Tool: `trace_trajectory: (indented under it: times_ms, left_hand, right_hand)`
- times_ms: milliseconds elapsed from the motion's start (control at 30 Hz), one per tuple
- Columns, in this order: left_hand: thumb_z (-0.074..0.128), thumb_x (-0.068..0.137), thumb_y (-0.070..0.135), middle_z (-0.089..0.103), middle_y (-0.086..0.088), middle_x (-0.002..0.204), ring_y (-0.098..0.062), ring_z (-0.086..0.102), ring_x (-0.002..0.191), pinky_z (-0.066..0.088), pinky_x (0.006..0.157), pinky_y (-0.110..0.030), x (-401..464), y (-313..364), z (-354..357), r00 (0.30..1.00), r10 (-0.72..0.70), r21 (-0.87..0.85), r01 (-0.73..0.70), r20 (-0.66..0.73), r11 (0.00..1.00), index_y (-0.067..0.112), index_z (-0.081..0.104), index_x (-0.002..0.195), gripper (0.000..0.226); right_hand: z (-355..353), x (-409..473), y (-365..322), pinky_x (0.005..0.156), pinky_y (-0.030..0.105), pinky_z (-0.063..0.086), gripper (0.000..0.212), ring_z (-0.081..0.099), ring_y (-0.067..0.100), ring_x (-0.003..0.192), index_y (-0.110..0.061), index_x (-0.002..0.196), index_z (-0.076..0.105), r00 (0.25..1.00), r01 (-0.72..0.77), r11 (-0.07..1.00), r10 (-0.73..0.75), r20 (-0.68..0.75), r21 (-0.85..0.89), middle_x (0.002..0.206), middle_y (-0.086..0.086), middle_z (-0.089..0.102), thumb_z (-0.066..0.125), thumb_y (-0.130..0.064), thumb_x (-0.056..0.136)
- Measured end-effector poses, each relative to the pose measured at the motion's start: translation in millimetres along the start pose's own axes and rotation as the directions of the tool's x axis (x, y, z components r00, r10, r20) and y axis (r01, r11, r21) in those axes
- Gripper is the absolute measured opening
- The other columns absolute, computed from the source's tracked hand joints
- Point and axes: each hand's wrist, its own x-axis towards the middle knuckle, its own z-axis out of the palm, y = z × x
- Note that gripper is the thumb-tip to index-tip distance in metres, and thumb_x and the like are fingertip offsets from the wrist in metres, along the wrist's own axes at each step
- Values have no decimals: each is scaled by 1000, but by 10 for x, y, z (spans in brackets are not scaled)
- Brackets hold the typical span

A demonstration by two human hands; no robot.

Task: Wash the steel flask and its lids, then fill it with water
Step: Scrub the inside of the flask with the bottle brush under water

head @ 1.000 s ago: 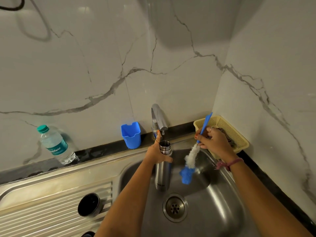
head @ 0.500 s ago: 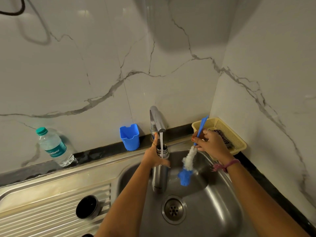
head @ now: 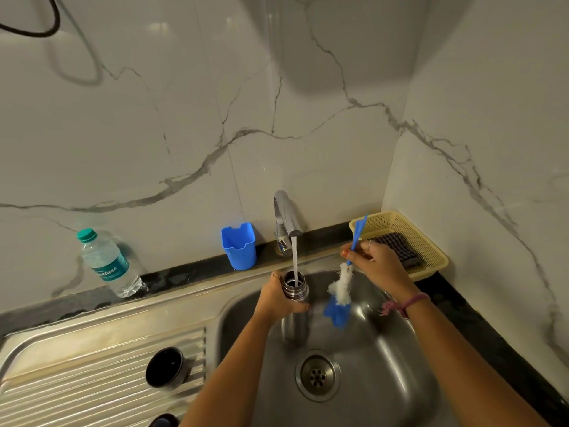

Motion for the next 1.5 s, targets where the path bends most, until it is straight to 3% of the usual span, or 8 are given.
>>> trace_trajectory:
  times_ms: [300,467,600,767,933,1067,1267,1500]
  left_hand:
    - [95,56,15,66,7,111,-10,63,104,53,94,-30,-135,-36,85,994,-35,-136,20,-107,990,18,55,126,81]
    - [94,57,17,67,7,114,-10,63,106,50,94,-29,-196,-26,89,992,-17,-121,1,-127,993,21,56,127,80]
    - [92,61,14,65,7,116,-10,60,108,47,97,-27,-261,-32,87,989,23,-97,-38,-145,995,22,56,130,78]
    - [92,61,14,67,7,113,-10,61,106,48,98,-30,-308,-73,19,988,39,-62,-49,-152,997,22,57,128,75]
    - [91,61,10,67,8,109,-10,62,103,48,97,-29,-349,-96,-43,987,34,-75,-47,-156,996,22,58,125,74]
    - [91,62,12,67,7,111,-11,61,104,48,99,-32,-379,-106,-68,988,35,-59,-45,-153,997,21,57,127,73]
    - [91,62,13,66,4,117,-14,60,110,47,102,-36,-433,-89,-80,989,16,-61,-25,-147,998,20,56,130,76]
    - [92,58,13,70,3,114,-16,64,107,51,100,-40,-423,-92,-75,987,40,-50,-48,-157,998,21,59,127,77]
  right_hand:
    - [-116,-229,57,71,21,57,23,70,14,81,-10,100,69,977,-209,846,155,149,491,106,8,70,48,-1,96]
    - [-221,-310,3,56,26,57,31,69,27,65,-4,89,63,919,-385,674,342,196,631,88,21,68,37,-13,102]
    - [-311,-351,47,57,29,60,41,70,29,68,5,98,68,863,-501,750,393,317,433,86,22,71,68,-31,79]
    - [-473,-505,146,76,24,57,19,71,22,90,-3,95,71,799,-362,931,330,502,-35,94,14,73,75,1,77]
    - [-586,-558,262,88,31,56,60,61,18,107,-14,126,52,773,-282,896,424,471,-344,125,6,54,80,-7,73]
    - [-583,-603,239,86,21,53,75,66,13,99,-6,145,33,669,-280,835,524,527,-474,117,4,64,73,-7,81]
    - [-685,-659,221,95,27,49,54,57,16,112,-18,139,46,786,-34,771,414,459,-636,131,5,55,54,0,89]
    - [-956,-639,-103,58,17,33,24,48,3,66,-34,109,66,960,261,546,-56,276,-796,85,-13,46,49,-43,95]
